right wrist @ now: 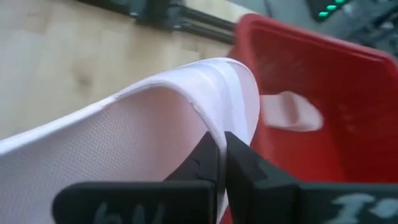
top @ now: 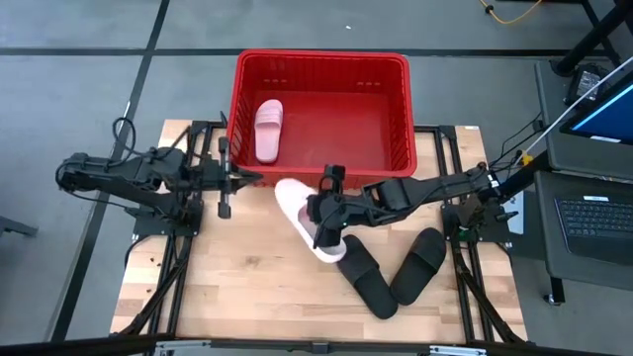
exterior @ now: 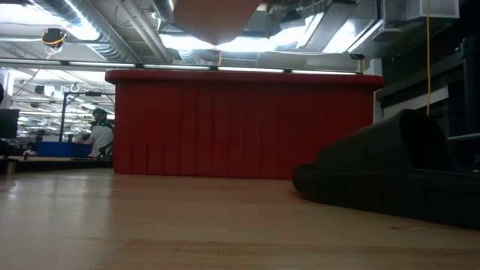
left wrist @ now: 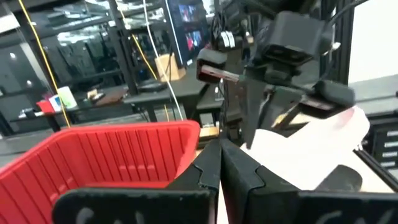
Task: Pick and place slides into bin
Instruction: Put the pink slide into the red bin
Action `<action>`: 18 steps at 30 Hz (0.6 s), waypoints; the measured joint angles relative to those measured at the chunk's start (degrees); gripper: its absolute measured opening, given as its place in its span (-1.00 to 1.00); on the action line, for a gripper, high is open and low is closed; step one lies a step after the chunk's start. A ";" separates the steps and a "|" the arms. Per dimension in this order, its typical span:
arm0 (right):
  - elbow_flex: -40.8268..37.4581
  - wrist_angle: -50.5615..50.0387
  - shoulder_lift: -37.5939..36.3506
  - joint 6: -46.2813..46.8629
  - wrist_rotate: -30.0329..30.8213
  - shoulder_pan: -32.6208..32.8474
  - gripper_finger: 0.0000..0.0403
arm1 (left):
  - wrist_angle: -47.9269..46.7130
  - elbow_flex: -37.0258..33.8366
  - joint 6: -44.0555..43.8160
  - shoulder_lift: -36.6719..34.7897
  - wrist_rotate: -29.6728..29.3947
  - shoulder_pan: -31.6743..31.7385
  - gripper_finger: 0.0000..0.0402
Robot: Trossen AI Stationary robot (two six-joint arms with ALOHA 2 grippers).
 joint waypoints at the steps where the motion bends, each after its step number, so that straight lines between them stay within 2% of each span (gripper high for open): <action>1: 0.39 -0.08 0.00 -0.27 0.92 -0.03 -0.94 | -0.02 0.00 -0.02 -0.52 0.00 0.00 -0.99; 5: 1.25 0.30 0.00 -2.54 6.89 -0.28 -0.94 | -0.51 0.00 -0.14 -1.85 -3.38 0.00 -0.99; 10: 1.28 0.49 0.00 -4.63 18.99 -2.13 -0.94 | -1.69 0.00 -0.31 -2.15 -17.21 0.00 -0.99; 12: 1.28 0.63 0.00 -4.85 20.28 -3.42 -0.94 | -1.71 0.00 -0.69 -2.10 -21.22 0.04 -0.99; 18: 1.28 1.73 0.02 -7.46 19.03 -8.68 -0.94 | -1.71 0.00 1.21 -1.97 -21.71 0.00 -0.99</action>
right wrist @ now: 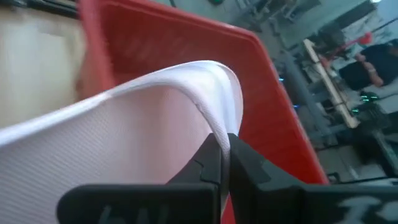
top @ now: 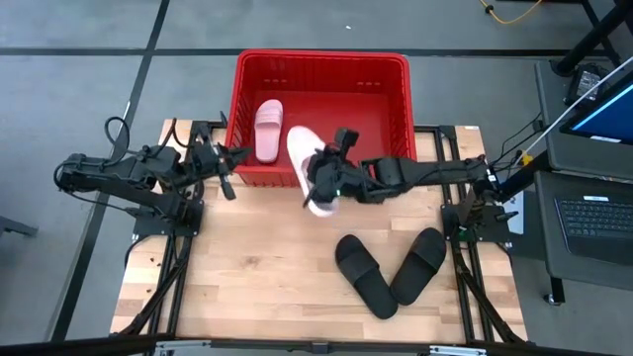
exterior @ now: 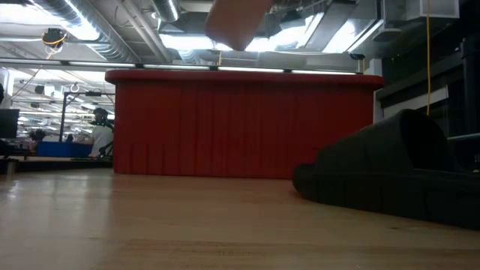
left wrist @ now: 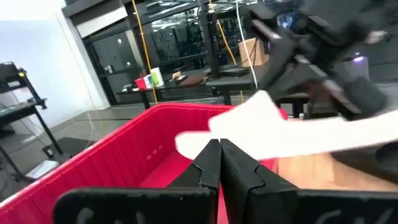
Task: Pick and place slides into bin
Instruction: Put the pink slide into the red bin
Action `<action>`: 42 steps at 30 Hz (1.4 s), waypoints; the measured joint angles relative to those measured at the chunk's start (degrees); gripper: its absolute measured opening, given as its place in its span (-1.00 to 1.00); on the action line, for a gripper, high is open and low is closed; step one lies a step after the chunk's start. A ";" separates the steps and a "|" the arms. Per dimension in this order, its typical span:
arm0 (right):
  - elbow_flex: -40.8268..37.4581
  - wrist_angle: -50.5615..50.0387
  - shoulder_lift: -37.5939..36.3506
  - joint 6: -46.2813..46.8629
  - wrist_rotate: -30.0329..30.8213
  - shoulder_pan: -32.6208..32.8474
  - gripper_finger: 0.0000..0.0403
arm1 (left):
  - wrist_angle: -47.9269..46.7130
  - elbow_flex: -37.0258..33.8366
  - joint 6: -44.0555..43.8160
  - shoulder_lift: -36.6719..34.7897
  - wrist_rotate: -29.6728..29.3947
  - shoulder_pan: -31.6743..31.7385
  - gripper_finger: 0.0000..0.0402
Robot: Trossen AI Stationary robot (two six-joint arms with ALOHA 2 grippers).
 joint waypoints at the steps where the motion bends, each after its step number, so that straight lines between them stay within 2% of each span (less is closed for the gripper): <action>1: 0.00 0.73 0.00 -1.46 0.05 -1.12 -0.94 | -0.02 0.00 0.32 0.02 -0.29 0.00 -0.99; 4: 0.00 3.97 0.00 -6.33 -1.14 -4.46 -0.94 | 0.02 0.00 0.32 0.02 -0.67 0.00 -0.99; 8: 0.00 8.61 0.02 -13.34 -5.63 -9.30 -0.94 | 0.59 0.00 2.05 0.35 -0.74 0.42 -0.99; 14: 0.00 15.04 0.02 -20.62 -10.98 -16.95 -0.94 | 6.10 0.02 5.71 1.89 -0.73 5.94 -0.99; 20: 0.00 16.30 0.04 -21.05 -20.62 -24.10 -0.94 | 6.03 0.02 4.79 3.52 4.66 14.87 -0.99; 25: 0.00 18.58 0.04 -21.10 -24.30 -28.02 -0.94 | 6.08 0.02 2.27 5.38 5.49 21.13 -0.99; 28: 0.00 20.91 0.33 -21.06 -28.33 -29.23 -0.94 | 6.43 0.02 2.78 6.68 8.96 24.52 -0.99; 33: 0.04 26.82 3.17 -22.24 -29.00 -29.71 -0.94 | 7.76 0.02 4.82 8.73 15.88 29.83 -0.99; 36: 0.04 27.83 5.29 -25.40 -28.81 -30.00 -0.94 | 8.07 0.02 4.88 9.19 16.97 32.37 -0.99; 42: 0.02 27.62 8.62 -22.81 -28.81 -31.56 -0.94 | 7.76 0.02 4.84 9.18 17.62 35.37 -0.98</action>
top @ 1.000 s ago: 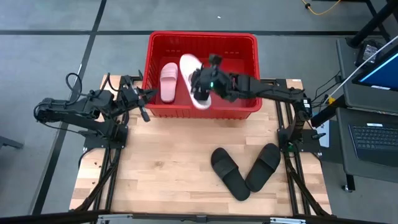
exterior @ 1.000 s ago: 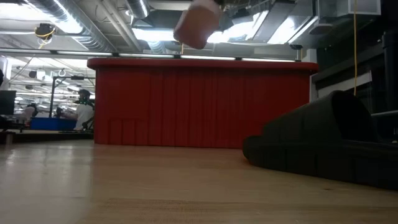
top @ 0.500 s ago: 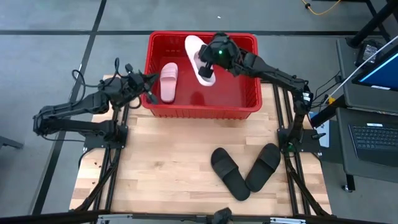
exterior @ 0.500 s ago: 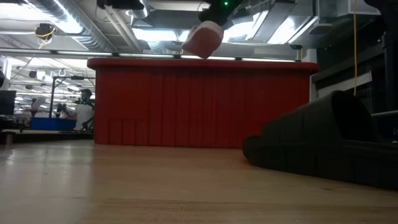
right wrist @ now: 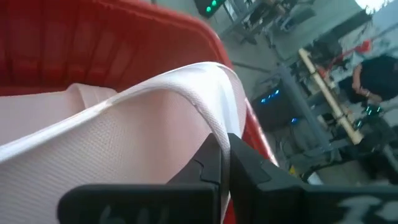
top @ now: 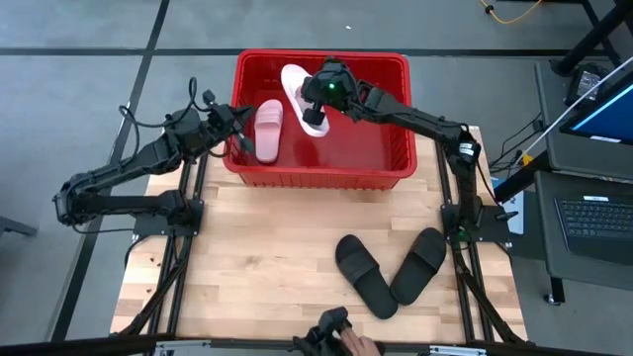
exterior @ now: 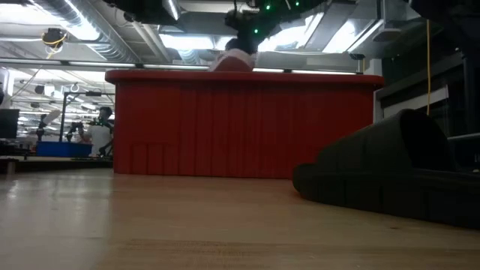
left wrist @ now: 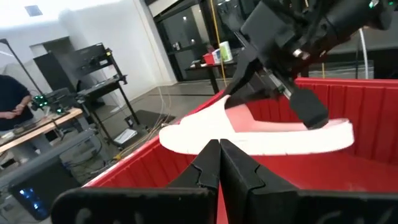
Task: Pick and place slides into bin
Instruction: Put the pink slide into the red bin
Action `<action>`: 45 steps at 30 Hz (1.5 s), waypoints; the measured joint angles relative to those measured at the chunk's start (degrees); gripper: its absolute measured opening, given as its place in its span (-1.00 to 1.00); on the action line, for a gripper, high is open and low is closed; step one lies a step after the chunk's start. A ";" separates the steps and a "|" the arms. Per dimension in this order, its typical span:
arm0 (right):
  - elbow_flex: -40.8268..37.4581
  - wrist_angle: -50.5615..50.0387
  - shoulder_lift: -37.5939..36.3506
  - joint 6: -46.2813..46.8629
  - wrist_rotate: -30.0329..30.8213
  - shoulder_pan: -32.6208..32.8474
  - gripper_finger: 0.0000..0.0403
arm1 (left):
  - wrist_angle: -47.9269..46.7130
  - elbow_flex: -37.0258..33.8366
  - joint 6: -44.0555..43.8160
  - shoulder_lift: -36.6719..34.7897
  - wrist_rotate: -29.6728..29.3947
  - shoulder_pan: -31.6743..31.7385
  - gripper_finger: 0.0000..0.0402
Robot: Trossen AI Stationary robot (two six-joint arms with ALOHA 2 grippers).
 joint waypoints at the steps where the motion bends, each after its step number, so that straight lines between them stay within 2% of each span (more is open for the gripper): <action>1: 0.00 0.00 0.34 1.11 0.03 -0.16 -0.94 | 0.02 0.00 0.04 0.00 0.04 0.25 -0.97; 23: -0.04 0.52 10.38 2.37 0.19 -0.32 -0.94 | -4.57 -0.02 0.04 0.00 -0.02 0.46 -0.99; 45: -0.04 0.69 12.90 11.61 0.21 -0.71 -0.94 | -4.79 -0.02 0.08 0.00 -0.11 0.46 -0.99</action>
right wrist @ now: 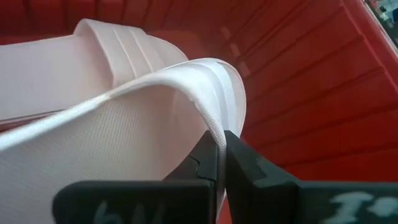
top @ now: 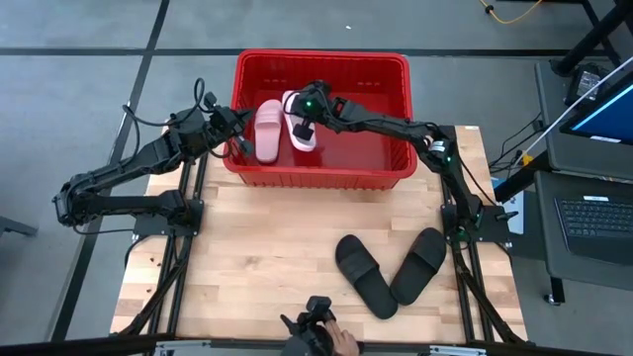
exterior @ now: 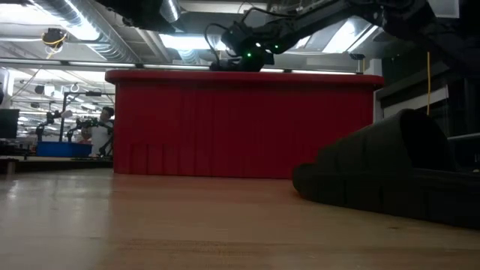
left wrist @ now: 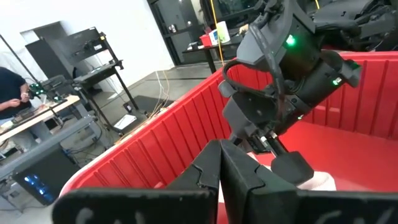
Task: Pick and place slides into bin
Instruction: Put the pink slide into the red bin
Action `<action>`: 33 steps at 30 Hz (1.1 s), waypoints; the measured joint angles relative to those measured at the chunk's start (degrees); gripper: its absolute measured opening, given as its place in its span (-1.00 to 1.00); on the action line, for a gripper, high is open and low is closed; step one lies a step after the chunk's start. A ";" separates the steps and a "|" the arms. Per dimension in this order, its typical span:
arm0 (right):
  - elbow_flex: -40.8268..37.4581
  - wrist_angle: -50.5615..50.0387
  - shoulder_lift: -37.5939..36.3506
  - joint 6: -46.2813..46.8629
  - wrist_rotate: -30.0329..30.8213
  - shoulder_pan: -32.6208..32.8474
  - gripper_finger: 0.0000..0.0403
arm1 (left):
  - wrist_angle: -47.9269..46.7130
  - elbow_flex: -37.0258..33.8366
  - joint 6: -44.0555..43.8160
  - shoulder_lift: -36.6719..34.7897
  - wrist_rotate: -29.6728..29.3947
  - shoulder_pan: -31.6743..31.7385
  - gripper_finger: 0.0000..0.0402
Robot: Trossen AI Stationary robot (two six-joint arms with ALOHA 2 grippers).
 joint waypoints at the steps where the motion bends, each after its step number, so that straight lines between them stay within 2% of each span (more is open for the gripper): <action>1: 0.00 0.08 0.07 0.02 0.02 -0.12 -0.94 | 0.00 0.00 -0.04 0.00 0.00 0.00 -0.99; 19: 0.00 0.89 5.30 4.07 0.02 -0.76 -0.94 | 0.00 0.00 -0.11 0.00 0.00 -0.02 -0.99; 33: 0.00 1.44 6.16 4.24 -0.02 -0.85 -0.94 | 0.00 0.00 -0.08 0.00 0.02 -0.02 -0.99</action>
